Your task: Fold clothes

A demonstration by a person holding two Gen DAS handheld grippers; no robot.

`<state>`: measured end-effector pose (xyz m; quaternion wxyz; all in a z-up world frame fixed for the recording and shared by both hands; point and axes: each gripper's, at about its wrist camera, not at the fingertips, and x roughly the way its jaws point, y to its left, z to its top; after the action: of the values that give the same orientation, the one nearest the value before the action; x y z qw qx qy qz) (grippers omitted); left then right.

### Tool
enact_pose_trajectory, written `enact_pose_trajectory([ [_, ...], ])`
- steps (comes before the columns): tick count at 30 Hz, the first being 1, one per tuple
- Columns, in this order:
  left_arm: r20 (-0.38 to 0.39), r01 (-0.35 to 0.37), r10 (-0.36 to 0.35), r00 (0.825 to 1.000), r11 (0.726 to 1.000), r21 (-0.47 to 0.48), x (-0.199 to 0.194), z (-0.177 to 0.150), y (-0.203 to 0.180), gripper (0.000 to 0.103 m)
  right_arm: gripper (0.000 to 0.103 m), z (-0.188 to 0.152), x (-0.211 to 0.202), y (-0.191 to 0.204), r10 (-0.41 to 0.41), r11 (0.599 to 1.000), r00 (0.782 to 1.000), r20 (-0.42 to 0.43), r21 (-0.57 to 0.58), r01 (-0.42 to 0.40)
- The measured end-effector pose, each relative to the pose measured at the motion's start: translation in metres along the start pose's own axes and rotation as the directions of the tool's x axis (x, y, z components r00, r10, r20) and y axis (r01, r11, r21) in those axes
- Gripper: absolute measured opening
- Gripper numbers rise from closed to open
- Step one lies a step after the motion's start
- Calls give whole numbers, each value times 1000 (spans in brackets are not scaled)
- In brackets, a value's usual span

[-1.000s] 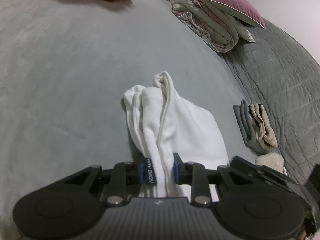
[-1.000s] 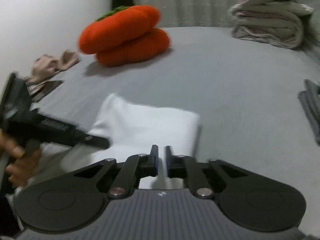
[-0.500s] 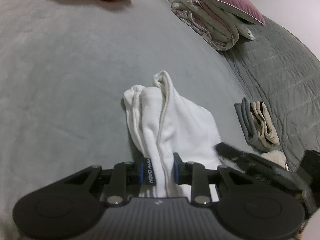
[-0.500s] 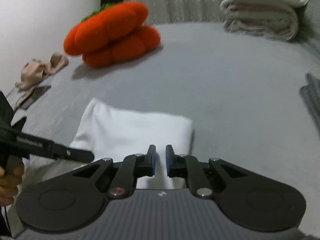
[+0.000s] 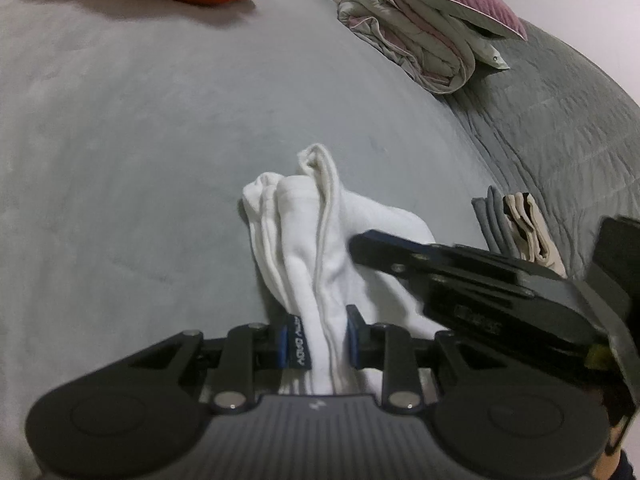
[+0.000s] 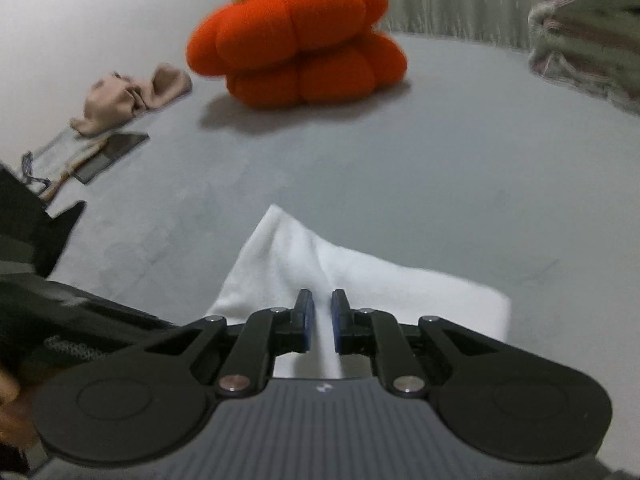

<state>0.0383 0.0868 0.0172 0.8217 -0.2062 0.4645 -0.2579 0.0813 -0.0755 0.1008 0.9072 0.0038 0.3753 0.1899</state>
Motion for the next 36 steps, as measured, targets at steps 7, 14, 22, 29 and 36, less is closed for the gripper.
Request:
enact_pose_trajectory([
  [7, -2, -2, 2, 1000, 1000, 12, -2, 1, -2, 27, 7, 8, 7, -2, -8, 999, 1000, -17, 43, 9],
  [14, -1, -8, 8, 1000, 1000, 26, -2, 0, -2, 27, 8, 16, 15, -4, -16, 996, 999, -35, 85, 18],
  [22, -24, 27, -27, 999, 999, -22, -1, 4, 5, 28, 6, 21, 3, -7, -15, 994, 999, -33, 109, 19],
  [29, -31, 40, -41, 999, 999, -32, 0, 4, 7, 28, 8, -16, -64, -23, -56, 989, 998, -35, 134, 61],
  [36, -23, 43, -44, 999, 997, -57, 1, 1, 8, 27, 2, -59, -69, -36, -37, 981, 999, -19, 190, 40],
])
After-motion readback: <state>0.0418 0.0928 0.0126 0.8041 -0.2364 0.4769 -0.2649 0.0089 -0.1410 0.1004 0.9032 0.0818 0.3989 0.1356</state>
